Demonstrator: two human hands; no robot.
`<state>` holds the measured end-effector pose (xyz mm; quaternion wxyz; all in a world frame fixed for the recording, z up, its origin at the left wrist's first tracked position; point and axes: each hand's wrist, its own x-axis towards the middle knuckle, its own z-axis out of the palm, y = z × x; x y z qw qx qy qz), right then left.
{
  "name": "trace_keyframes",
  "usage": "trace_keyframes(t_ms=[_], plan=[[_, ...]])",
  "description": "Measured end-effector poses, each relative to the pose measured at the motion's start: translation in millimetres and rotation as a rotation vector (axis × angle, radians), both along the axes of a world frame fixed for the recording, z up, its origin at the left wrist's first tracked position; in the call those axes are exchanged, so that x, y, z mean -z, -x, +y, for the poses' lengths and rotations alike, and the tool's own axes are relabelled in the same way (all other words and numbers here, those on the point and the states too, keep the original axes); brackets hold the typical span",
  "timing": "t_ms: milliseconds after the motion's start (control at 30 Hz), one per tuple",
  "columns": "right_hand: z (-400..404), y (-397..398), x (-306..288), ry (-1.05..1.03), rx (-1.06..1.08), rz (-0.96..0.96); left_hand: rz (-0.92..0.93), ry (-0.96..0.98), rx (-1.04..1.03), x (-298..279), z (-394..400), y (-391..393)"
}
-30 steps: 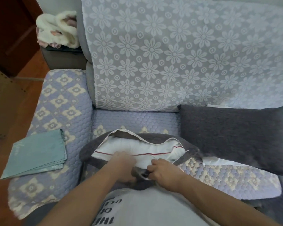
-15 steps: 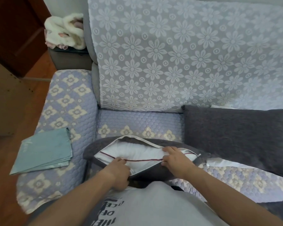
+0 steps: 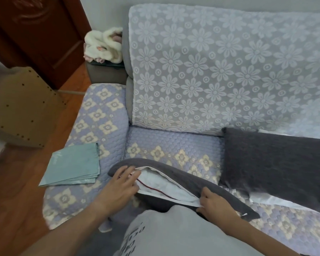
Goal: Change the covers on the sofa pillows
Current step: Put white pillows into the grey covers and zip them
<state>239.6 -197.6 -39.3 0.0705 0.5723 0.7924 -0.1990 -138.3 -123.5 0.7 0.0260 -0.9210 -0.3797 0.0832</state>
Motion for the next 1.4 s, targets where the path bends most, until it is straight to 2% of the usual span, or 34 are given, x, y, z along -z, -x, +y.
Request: trace_keyframes(t_ms=[167,333,567,700,833,900,1000,1033,1100,1200,1267,1400], plan=[[-14.3,-0.7,3.3,0.010,0.030,-0.005,0.072,0.351,-0.076,1.4,15.2,-18.8],[-35.9,-37.1,-13.6,-0.094,0.201,-0.104,-0.013,0.445,-0.170,13.6,21.0,5.1],[-46.8,-65.7,-15.6,-0.038,0.426,0.034,-0.229,0.376,-0.323,32.7,25.9,13.8],[-50.8,-67.2,-15.4,-0.009,0.331,-0.105,-0.269,0.356,-0.392,39.1,31.9,6.3],[-51.3,-61.8,-7.4,0.126,0.199,-0.296,-0.409,0.475,-0.423,34.5,42.3,4.1],[-48.2,-52.4,-3.4,0.168,0.198,-0.345,-0.342,0.537,-0.314,24.6,45.7,3.5],[-47.2,-50.6,-1.8,0.157,0.369,-0.391,-0.046,0.595,-0.136,0.1,44.7,3.0],[-46.8,-52.4,-4.2,0.174,0.424,-0.417,-0.007,0.604,-0.125,-5.3,43.6,4.6],[-46.7,-57.6,-9.9,0.147,0.470,-0.432,-0.023,0.620,-0.166,-7.7,46.4,8.1],[-39.2,-63.3,-19.1,0.016,0.488,-0.326,-0.138,0.660,-0.387,-0.6,50.6,16.1],[-37.6,-71.2,-17.9,-0.084,0.470,-0.257,-0.173,0.609,-0.482,6.8,49.8,20.4],[-42.6,-81.0,-23.5,-0.143,0.457,-0.240,-0.262,0.443,-0.488,14.7,45.4,14.2]])
